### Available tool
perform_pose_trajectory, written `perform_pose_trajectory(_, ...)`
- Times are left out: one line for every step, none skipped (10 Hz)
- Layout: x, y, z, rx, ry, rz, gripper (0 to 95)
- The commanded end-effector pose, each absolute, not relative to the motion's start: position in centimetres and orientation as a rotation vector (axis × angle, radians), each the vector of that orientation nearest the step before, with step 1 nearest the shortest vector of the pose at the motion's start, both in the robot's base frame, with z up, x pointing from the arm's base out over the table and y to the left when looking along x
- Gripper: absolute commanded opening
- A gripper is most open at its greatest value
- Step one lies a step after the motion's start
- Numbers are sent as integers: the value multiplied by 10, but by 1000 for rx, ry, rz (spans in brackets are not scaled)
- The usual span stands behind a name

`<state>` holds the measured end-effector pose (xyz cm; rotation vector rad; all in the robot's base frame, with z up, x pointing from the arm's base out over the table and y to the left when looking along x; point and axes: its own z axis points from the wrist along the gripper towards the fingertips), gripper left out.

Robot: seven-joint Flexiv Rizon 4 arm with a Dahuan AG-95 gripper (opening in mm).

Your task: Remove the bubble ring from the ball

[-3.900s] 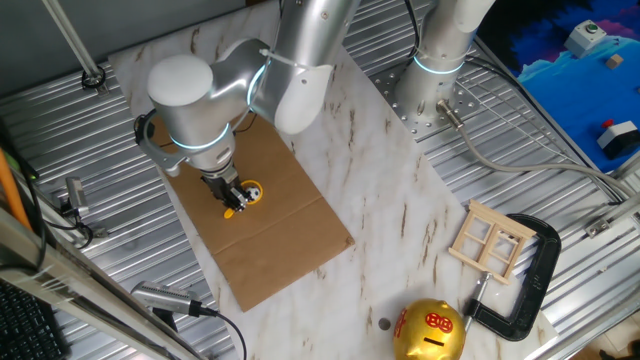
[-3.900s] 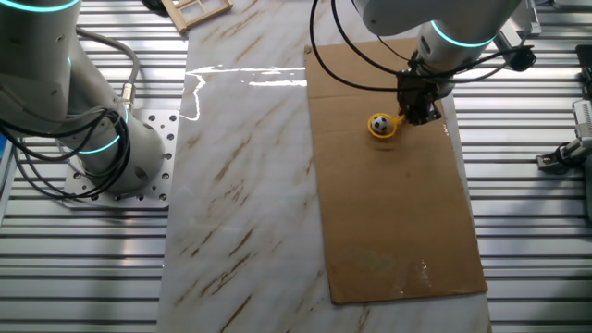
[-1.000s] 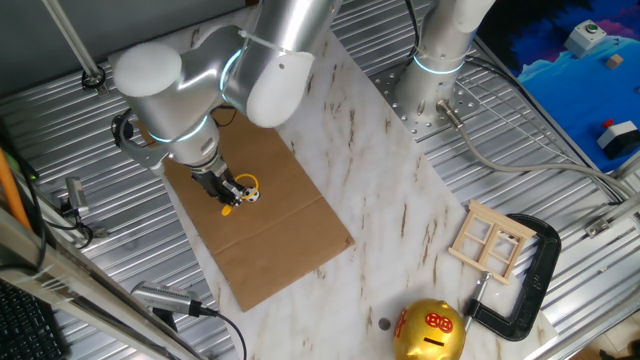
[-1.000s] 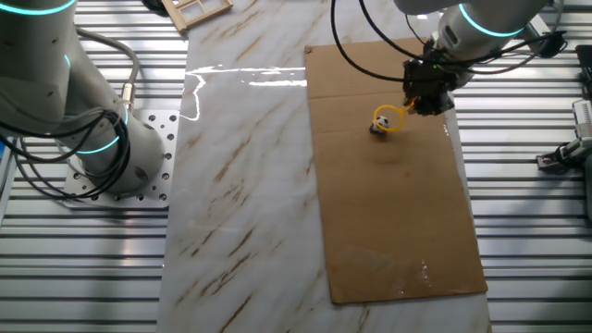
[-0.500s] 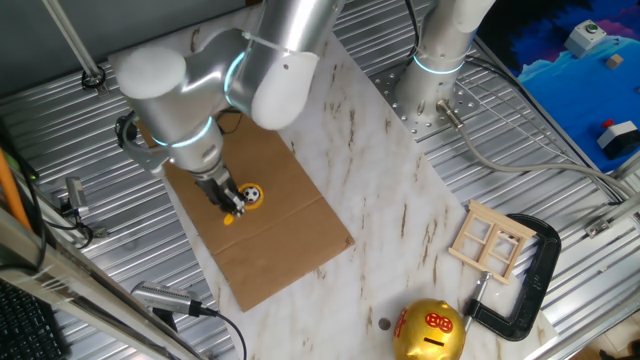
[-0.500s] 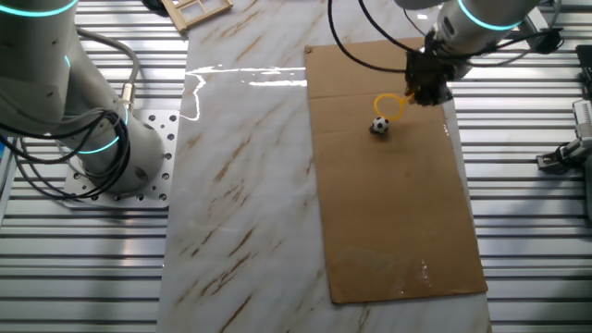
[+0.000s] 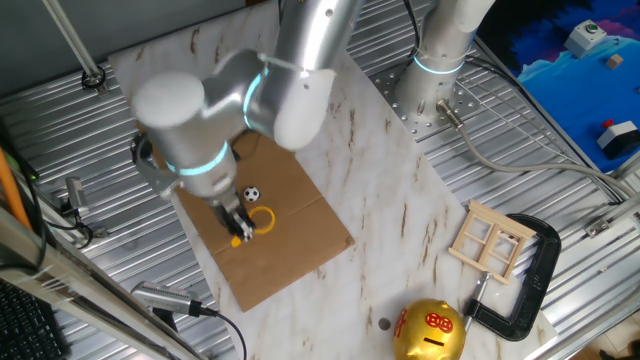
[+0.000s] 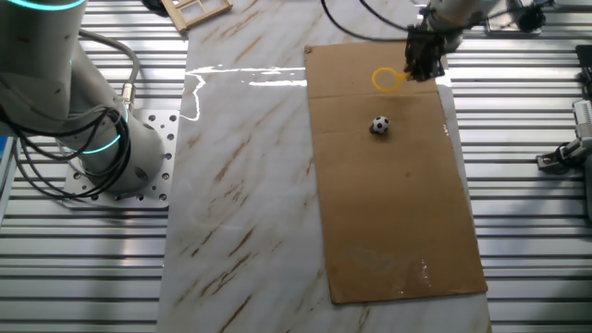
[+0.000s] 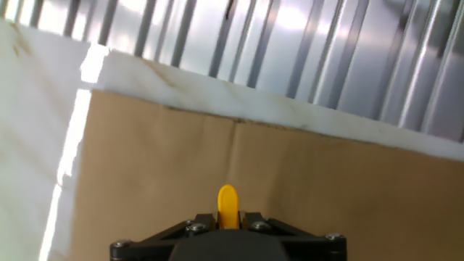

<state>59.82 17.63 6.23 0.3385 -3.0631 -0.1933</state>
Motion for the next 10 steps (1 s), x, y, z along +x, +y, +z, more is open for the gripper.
perform_pose_trajectory(596,176,64,434,-3049,-222,0)
perform_pose_trajectory(596,176,64,511,-3037,-235,0)
perform_pose_trajectory(596,176,64,554,-3027,-236,0)
perform_pose_trajectory(596,176,64,621,-3017,-236,0)
perform_pose_trajectory(596,176,64,623,-3016,-234,0)
perform_pose_trajectory(591,176,64,573,-3024,-224,0)
perform_pose_trajectory(582,182,62,467,-3055,-222,0)
perform_pose_trajectory(577,183,60,423,-3074,-228,0)
perform_pose_trajectory(570,184,59,356,-3092,-254,0)
perform_pose_trajectory(566,184,57,333,-3098,-247,0)
